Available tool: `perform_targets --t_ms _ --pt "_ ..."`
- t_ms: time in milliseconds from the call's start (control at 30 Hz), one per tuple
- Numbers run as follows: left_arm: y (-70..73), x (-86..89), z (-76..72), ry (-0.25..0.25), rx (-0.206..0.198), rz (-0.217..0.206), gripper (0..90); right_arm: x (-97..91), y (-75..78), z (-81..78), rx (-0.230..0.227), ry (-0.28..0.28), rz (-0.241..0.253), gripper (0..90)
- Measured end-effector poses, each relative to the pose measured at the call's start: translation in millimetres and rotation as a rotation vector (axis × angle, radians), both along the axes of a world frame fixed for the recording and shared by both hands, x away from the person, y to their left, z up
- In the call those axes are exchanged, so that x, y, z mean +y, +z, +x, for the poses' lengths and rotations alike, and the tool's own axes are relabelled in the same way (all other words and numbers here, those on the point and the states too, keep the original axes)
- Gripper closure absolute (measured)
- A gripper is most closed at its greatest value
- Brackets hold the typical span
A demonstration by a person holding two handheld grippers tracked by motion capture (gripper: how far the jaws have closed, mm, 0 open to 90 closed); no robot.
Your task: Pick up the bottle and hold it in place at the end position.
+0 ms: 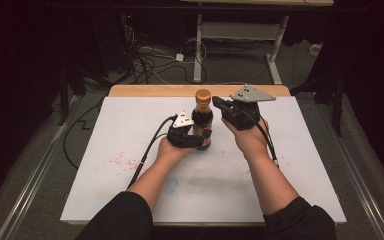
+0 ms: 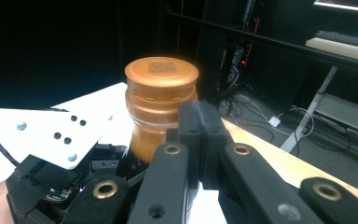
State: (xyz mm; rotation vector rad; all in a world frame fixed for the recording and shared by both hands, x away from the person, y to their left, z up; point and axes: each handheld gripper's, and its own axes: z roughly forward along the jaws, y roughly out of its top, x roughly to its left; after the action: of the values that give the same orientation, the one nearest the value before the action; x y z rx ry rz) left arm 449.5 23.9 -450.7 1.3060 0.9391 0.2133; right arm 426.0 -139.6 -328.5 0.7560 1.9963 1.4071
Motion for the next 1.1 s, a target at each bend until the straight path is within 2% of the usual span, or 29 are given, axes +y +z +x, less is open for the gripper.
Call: perform_targets --t_ms 400,600,700,733,767,800,1100 --pt "-0.1 -0.7 -0.6 0.006 -0.008 0.009 28.3 5.4 9.0 -1.1 -0.006 0.006 -0.056 90.0" --pt "0.3 -1.7 -1.3 0.011 -0.010 0.023 28.8 5.9 10.9 -0.4 0.006 0.003 -0.064 90.0" --pt "1.0 -2.6 -1.9 0.016 -0.010 0.039 29.1 6.5 11.5 -0.4 0.008 -0.003 -0.070 90.0" --pt "0.8 0.6 -2.2 -0.005 -0.020 0.093 29.3 6.8 11.6 -0.5 0.007 -0.005 -0.071 90.0" --pt "1.4 0.2 -2.1 -0.002 -0.015 0.098 29.3 7.1 11.8 -0.6 0.007 -0.007 -0.074 90.0" --pt "2.4 -3.5 -1.8 0.018 -0.001 0.055 29.3 7.6 12.1 -0.7 0.006 -0.008 -0.076 90.0" --pt "2.5 -4.7 -1.4 0.026 0.001 0.068 29.5 9.3 14.1 -1.1 0.010 -0.017 -0.086 90.0"
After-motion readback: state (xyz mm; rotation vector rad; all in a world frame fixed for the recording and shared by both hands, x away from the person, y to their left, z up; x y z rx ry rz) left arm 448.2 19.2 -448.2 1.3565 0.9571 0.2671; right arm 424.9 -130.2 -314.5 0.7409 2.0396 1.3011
